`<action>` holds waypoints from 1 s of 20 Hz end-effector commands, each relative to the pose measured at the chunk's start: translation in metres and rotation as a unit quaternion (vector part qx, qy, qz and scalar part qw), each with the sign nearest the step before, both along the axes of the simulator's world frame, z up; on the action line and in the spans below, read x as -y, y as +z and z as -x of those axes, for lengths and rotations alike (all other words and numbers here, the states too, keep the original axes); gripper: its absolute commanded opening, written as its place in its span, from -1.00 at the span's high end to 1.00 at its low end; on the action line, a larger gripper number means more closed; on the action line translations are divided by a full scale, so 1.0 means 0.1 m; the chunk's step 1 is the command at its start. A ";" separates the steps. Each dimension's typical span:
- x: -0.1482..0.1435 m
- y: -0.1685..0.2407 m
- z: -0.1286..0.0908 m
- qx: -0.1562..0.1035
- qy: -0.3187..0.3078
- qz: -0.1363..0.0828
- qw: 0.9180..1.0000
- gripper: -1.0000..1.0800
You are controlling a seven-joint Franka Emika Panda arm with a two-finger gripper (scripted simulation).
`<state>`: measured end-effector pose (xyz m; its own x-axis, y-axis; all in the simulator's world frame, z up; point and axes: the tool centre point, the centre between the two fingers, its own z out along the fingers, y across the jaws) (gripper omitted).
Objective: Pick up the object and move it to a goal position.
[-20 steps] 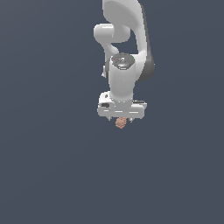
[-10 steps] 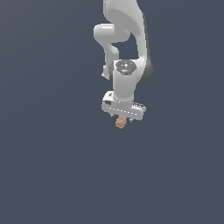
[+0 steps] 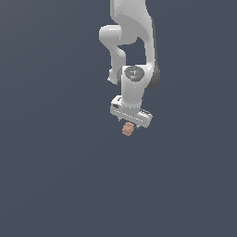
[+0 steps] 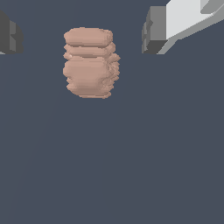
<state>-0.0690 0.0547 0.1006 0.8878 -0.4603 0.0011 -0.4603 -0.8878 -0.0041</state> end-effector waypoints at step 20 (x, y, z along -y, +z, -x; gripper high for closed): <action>-0.01 -0.48 0.08 -0.001 -0.019 0.002 1.000 -0.92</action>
<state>-0.0768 0.0553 0.0584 0.8700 -0.4931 -0.0006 -0.4931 -0.8700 0.0005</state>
